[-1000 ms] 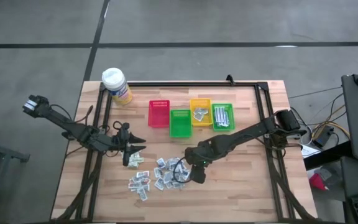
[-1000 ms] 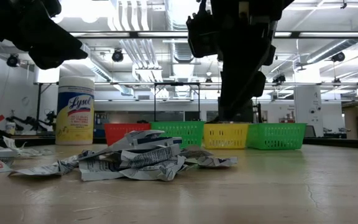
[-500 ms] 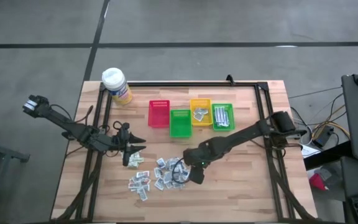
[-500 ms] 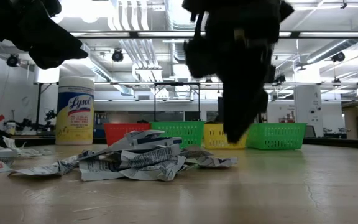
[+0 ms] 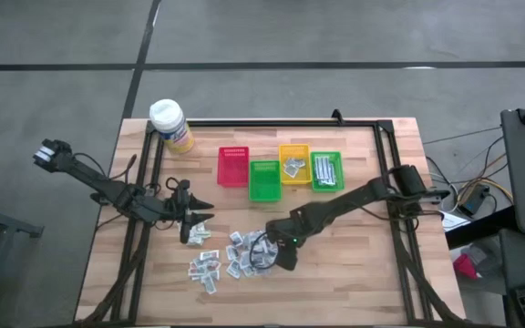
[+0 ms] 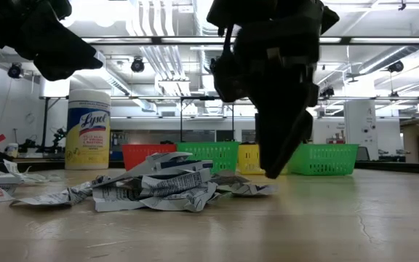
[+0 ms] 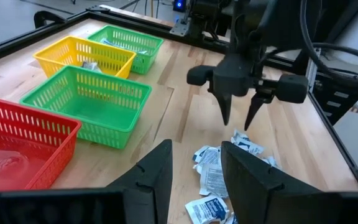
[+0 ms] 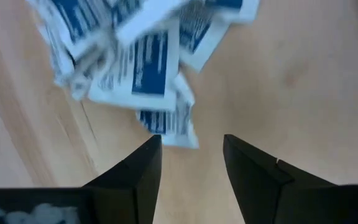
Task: Pick & Place First Aid Supplies
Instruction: Put the alcohol pad into the yellow basket
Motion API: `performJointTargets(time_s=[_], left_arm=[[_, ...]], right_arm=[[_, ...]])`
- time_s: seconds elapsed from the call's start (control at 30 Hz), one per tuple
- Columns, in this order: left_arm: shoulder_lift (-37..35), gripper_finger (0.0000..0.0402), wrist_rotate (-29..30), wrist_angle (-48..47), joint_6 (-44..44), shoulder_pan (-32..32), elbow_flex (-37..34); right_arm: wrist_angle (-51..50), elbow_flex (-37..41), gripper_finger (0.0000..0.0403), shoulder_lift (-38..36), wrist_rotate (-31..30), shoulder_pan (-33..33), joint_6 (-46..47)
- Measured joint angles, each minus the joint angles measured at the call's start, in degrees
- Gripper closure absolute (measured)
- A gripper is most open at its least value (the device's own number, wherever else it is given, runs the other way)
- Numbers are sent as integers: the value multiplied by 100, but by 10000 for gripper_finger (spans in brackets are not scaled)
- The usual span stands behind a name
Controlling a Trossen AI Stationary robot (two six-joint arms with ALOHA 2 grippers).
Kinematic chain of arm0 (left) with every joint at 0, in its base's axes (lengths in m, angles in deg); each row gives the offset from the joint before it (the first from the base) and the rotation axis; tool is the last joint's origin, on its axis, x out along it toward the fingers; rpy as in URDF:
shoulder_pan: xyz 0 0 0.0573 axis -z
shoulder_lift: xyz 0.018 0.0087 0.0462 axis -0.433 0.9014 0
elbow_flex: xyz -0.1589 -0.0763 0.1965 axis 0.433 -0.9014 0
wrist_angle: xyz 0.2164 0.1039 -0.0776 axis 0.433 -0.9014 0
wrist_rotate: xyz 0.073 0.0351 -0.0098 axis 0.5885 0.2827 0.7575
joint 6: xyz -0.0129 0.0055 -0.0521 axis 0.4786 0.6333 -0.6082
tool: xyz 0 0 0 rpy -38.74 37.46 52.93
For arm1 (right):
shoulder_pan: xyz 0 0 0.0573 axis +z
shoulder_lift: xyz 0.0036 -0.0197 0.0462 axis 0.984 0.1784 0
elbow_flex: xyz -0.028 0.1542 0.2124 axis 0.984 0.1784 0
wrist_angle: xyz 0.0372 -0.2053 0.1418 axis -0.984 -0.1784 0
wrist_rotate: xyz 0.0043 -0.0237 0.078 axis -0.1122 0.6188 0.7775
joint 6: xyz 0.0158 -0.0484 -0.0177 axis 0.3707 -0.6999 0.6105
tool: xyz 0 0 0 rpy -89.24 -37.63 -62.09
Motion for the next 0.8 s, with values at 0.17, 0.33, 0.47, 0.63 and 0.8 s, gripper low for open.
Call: performJointTargets(time_s=[0.17,0.33,0.47,0.63,0.8], left_arm=[[0,271,0,0,0,0,0],[0,271,0,-1,0,0,0],[0,271,0,0,0,0,0],[0,271,0,4,-2,0,0],[0,271,0,2,-4,0,0]], right_arm=[[23,0,234,-15,-131,11,-2],[135,0,234,43,-202,7,-36],[212,-65,240,257,-216,11,-136],[136,-199,256,423,-202,5,-181],[36,-208,271,407,-225,5,-298]])
